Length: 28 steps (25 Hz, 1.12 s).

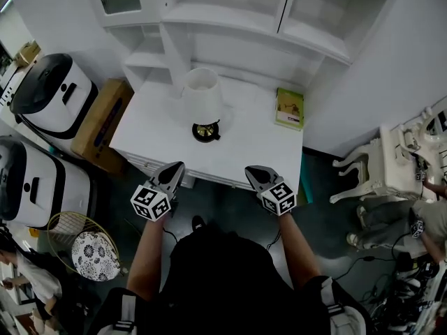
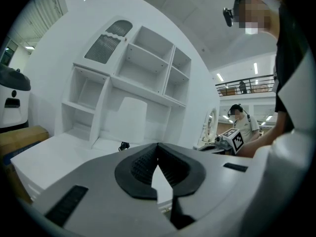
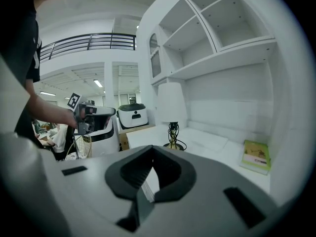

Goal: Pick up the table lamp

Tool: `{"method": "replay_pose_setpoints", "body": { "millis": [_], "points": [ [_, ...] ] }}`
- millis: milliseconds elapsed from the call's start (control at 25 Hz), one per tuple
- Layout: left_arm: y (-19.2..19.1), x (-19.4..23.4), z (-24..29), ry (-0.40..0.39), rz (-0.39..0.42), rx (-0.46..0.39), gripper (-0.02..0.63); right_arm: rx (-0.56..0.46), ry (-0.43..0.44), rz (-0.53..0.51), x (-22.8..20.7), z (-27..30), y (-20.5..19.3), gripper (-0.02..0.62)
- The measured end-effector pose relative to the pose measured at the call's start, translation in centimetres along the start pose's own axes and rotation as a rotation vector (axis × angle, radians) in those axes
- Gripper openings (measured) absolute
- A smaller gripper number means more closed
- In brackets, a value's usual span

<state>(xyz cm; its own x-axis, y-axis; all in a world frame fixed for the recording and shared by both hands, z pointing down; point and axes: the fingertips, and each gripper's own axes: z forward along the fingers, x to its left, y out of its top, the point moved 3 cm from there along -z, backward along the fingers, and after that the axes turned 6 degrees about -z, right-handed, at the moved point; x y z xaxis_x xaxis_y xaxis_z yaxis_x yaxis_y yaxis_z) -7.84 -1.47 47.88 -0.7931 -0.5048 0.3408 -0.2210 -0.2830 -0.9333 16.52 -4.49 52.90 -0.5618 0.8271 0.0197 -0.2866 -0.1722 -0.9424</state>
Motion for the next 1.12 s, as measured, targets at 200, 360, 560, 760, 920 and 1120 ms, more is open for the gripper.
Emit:
{"method": "replay_pose_setpoints", "body": {
  "millis": [200, 360, 560, 760, 920, 1120],
  "points": [
    [0.7, 3.1, 0.0, -0.020, 0.000, 0.009, 0.011, 0.000, -0.031, -0.004, 0.2, 3.0, 0.5, 0.010],
    [1.6, 5.7, 0.0, -0.038, 0.002, 0.015, 0.011, -0.005, -0.046, 0.005, 0.5, 5.6, 0.9, 0.067],
    [2.6, 8.5, -0.2, -0.062, 0.006, 0.018, 0.011, -0.003, -0.071, 0.014, 0.7, 8.6, 1.2, 0.117],
    [3.3, 10.8, -0.7, -0.085, 0.020, 0.028, 0.011, -0.003, -0.094, 0.004, 0.8, 11.2, 1.7, 0.127],
    [3.7, 11.9, -1.1, -0.093, 0.019, 0.034, 0.011, -0.015, -0.108, 0.022, 0.8, 12.2, 2.2, 0.132],
    [3.9, 12.4, -1.6, -0.104, 0.031, 0.055, 0.011, -0.043, -0.142, 0.037, 0.4, 13.0, 2.5, 0.141]
  ]
}}
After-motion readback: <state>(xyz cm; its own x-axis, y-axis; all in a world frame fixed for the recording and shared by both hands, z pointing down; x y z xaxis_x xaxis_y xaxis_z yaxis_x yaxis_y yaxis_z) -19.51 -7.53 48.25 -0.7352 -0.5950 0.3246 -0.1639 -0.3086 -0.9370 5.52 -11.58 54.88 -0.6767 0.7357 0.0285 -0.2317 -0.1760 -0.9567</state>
